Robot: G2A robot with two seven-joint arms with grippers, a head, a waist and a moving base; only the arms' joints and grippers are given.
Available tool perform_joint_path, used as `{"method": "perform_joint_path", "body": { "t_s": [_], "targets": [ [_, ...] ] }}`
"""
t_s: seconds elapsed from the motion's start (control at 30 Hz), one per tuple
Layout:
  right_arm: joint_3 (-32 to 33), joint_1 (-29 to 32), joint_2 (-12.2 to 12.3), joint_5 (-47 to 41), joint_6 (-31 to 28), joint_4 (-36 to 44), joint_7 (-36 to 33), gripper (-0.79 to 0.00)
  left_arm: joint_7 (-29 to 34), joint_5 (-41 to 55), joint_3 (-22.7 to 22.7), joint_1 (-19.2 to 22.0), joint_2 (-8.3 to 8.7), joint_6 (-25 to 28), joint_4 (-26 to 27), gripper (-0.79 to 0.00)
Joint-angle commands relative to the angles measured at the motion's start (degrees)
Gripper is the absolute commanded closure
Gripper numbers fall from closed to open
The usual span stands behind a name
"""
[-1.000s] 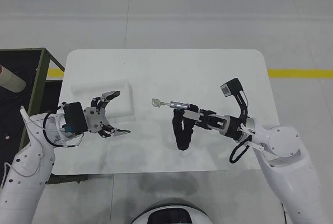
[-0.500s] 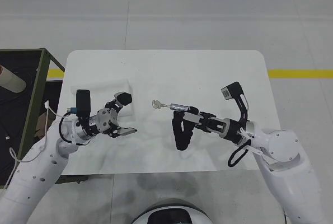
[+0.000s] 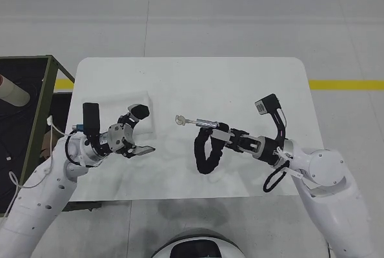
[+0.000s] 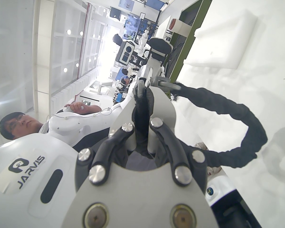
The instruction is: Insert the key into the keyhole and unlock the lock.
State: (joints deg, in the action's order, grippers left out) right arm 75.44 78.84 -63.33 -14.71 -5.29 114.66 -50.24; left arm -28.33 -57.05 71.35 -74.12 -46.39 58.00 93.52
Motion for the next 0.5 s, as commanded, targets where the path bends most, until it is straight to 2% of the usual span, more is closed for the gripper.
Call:
{"method": "perform_joint_path", "body": {
  "t_s": [0.0,0.13,0.2,0.27,0.37,0.4,0.43,0.47],
  "targets": [
    [-0.1,0.7,0.0,0.4,0.1,0.5,0.4,0.000,1.8,2.8,-0.5,-0.9,-0.12,-0.8,-0.8,-0.785],
    [-0.4,0.9,0.1,1.0,0.2,0.8,0.6,0.000,15.0,24.2,-3.5,1.8,0.43,0.0,-3.1,-0.785],
    [-0.3,1.0,0.1,0.7,0.3,1.0,0.9,0.000,25.7,41.4,-6.7,3.6,1.11,0.0,-2.9,-0.785],
    [-0.1,1.2,0.1,0.0,0.7,1.3,0.8,0.000,39.6,60.9,-9.5,6.3,2.20,-0.5,-3.6,-0.785],
    [0.2,1.7,0.1,-0.1,1.1,2.0,0.5,0.000,61.8,85.8,-10.4,10.8,3.81,-9.0,-3.7,-0.785],
    [0.3,1.8,0.1,0.0,1.2,2.2,0.4,0.000,66.6,90.7,-10.2,11.6,4.06,-11.5,-3.7,-0.785],
    [0.4,2.0,0.2,0.1,1.3,2.6,0.4,0.000,76.3,98.9,-10.0,12.7,4.42,-16.4,-3.9,-0.785],
    [0.5,2.2,0.2,0.2,1.4,2.9,0.4,0.000,82.2,104.4,-9.6,13.4,4.52,-19.0,-4.4,-0.785]
  ]
}}
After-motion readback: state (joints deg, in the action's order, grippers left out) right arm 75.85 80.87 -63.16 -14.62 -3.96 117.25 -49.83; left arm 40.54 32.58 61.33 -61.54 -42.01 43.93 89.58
